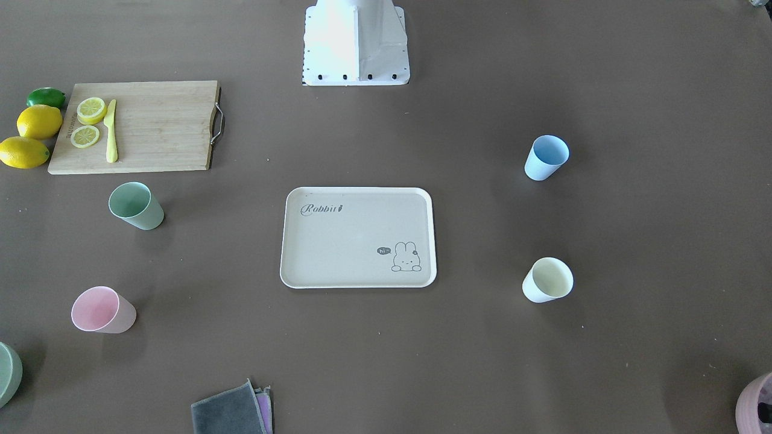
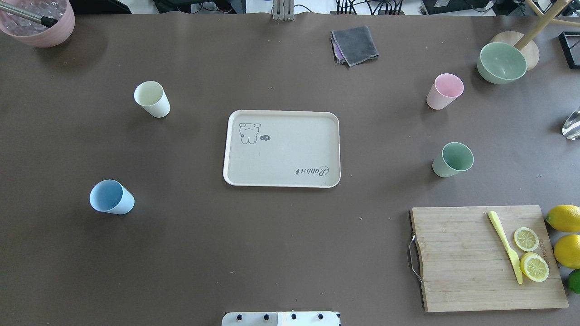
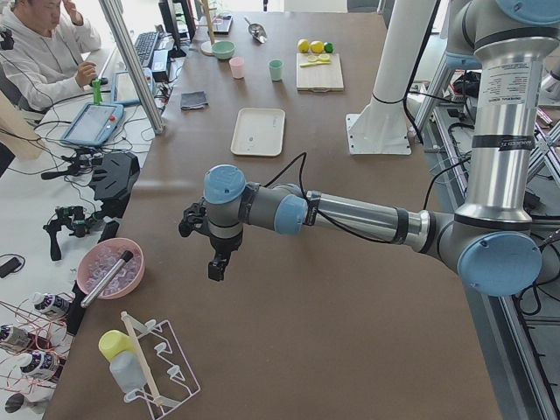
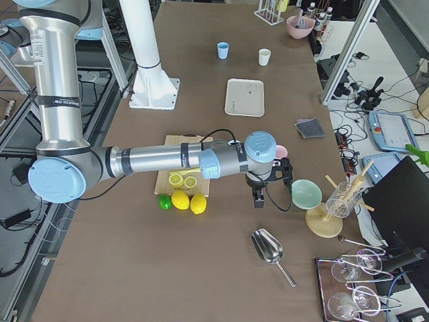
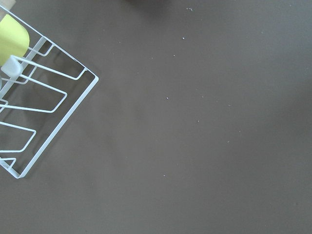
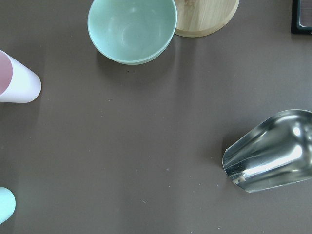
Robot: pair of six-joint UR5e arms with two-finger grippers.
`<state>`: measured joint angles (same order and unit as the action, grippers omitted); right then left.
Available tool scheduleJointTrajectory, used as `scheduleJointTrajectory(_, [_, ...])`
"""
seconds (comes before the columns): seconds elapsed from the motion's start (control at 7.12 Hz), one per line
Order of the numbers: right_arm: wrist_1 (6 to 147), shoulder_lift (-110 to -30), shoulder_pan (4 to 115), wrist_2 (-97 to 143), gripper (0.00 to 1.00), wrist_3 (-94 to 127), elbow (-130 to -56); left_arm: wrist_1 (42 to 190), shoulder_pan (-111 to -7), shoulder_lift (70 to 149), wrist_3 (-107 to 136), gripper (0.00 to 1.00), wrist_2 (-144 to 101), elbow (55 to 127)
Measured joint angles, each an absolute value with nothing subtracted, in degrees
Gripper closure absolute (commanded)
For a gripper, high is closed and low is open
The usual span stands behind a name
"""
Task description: Place all cups on tray
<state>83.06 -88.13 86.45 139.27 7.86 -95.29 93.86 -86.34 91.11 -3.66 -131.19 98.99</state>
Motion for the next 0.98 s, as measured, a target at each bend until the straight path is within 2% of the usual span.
scheduleJointTrajectory(0.98, [82.96, -88.41, 86.34, 139.42, 0.00, 7.92, -95.32, 95.56, -86.23, 89.97, -3.40, 0.02, -134.51, 98.80])
